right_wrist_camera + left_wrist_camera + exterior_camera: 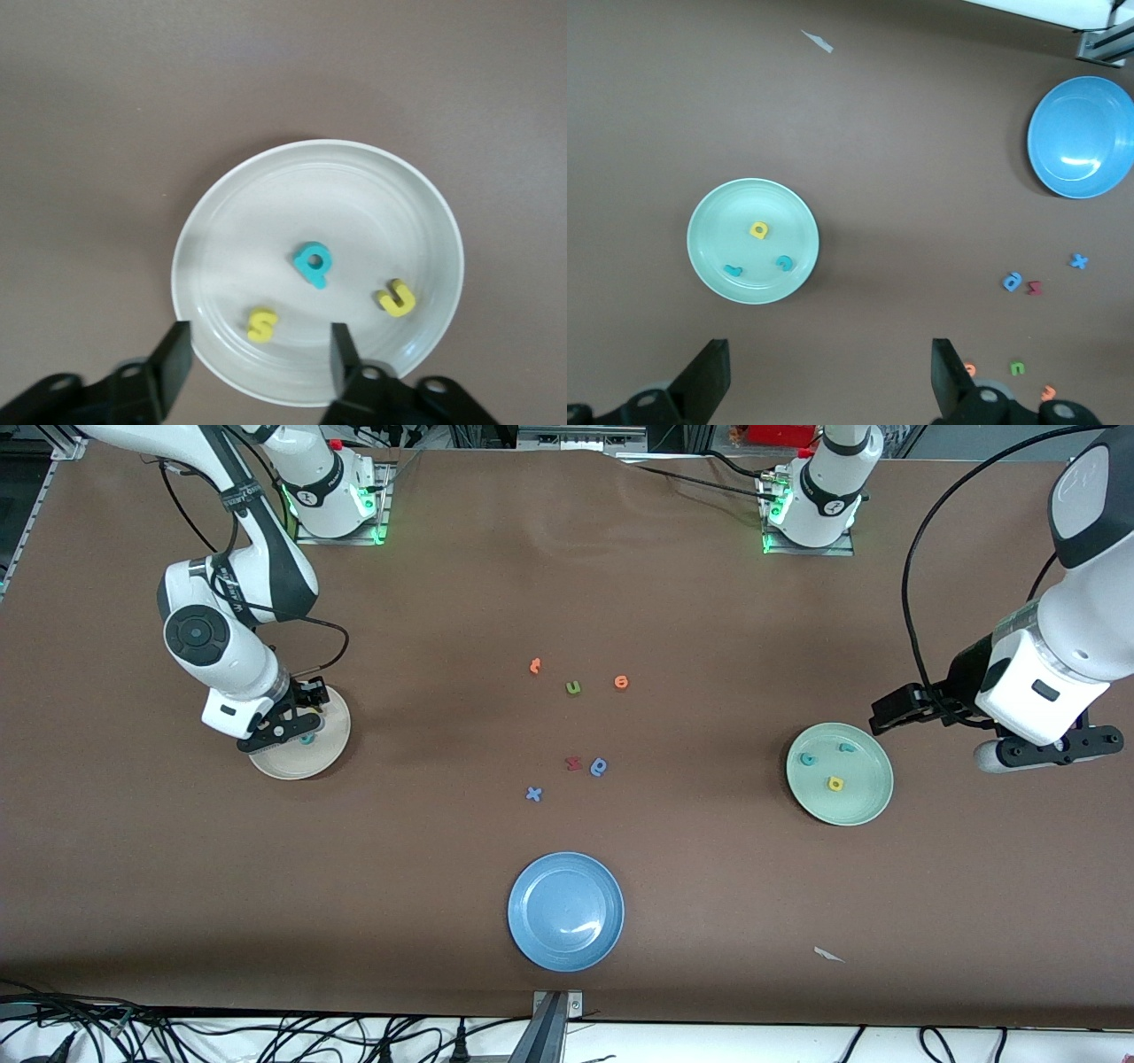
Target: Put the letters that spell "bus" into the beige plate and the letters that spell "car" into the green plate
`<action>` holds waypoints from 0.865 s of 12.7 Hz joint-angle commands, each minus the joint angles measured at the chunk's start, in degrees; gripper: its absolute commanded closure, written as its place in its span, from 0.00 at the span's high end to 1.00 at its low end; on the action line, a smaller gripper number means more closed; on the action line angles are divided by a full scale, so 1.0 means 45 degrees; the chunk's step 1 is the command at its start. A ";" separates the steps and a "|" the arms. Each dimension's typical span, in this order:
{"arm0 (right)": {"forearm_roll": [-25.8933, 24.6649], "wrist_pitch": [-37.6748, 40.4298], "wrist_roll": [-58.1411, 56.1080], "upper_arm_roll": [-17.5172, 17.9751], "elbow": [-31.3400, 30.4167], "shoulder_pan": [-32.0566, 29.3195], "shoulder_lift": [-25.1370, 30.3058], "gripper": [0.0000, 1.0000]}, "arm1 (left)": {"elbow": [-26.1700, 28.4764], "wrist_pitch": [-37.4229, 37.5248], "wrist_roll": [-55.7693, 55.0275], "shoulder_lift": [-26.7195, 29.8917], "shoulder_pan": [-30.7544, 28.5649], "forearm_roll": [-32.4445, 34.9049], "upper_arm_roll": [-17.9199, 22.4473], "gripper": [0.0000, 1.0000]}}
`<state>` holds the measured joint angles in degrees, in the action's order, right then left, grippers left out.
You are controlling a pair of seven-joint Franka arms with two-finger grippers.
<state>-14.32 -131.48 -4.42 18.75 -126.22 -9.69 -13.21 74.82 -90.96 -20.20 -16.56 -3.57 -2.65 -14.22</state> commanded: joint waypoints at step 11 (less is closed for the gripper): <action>0.2830 0.6867 0.1449 -0.2401 0.6714 0.2126 0.1138 1.00 | 0.1107 0.0468 -0.0551 0.1062 0.1224 -0.0661 0.1870 1.00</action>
<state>-2.84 -107.08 -0.02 13.56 -101.36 -5.69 -8.61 76.93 -88.87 -23.23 -13.73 2.35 -3.73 -6.40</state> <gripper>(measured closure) 0.000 0.000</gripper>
